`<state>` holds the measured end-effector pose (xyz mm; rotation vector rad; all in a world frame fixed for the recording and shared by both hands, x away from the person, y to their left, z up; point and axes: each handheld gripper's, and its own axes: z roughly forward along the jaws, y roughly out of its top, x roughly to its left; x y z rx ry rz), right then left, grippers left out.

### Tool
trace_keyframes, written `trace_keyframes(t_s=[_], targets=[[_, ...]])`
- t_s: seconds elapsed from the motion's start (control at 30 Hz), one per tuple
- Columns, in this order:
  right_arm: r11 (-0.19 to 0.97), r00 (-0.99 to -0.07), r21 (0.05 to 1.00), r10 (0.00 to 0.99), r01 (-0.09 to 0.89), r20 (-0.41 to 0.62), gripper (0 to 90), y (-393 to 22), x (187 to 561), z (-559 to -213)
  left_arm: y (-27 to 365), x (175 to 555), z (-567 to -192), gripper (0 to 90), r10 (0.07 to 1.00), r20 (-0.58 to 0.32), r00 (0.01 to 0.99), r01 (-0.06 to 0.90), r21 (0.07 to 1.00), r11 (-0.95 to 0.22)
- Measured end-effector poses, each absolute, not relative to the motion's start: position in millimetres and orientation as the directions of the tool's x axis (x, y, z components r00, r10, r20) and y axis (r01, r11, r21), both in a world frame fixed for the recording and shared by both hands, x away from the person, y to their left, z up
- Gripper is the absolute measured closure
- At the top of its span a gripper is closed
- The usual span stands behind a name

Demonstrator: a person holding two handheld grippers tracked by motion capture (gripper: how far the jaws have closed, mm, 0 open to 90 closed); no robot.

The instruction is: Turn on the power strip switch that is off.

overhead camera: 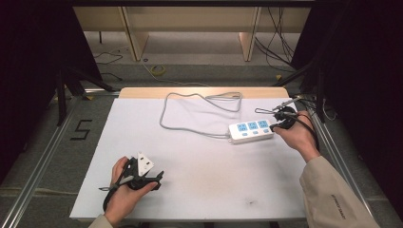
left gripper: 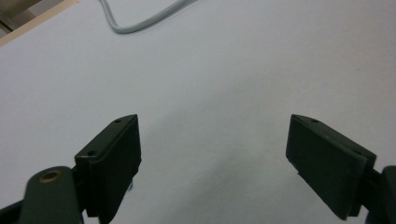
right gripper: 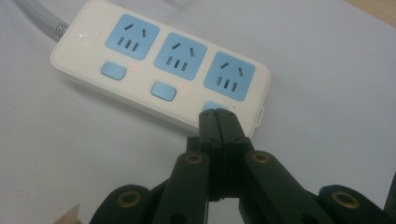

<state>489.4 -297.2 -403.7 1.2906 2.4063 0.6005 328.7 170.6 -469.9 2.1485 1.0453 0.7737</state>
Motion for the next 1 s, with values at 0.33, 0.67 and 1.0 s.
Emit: trace_keyframes(t_s=[0.33, 0.67, 1.0], targets=[[0.492, -0.521, 0.505, 0.848, 0.709, -0.093, 90.0, -295, 498, -404, 170, 329, -470, 18.0, 0.824, 0.232, 0.517, 0.461, 0.735, -0.497], [0.484, -0.511, 0.485, 0.855, 0.728, -0.086, 90.0, -295, 507, -408, 170, 329, -469, 18.0, 0.822, 0.234, 0.519, 0.46, 0.735, -0.499], [0.476, -0.505, 0.478, 0.859, 0.738, -0.077, 90.0, -294, 513, -411, 170, 329, -469, 18.0, 0.824, 0.233, 0.517, 0.458, 0.737, -0.496]])
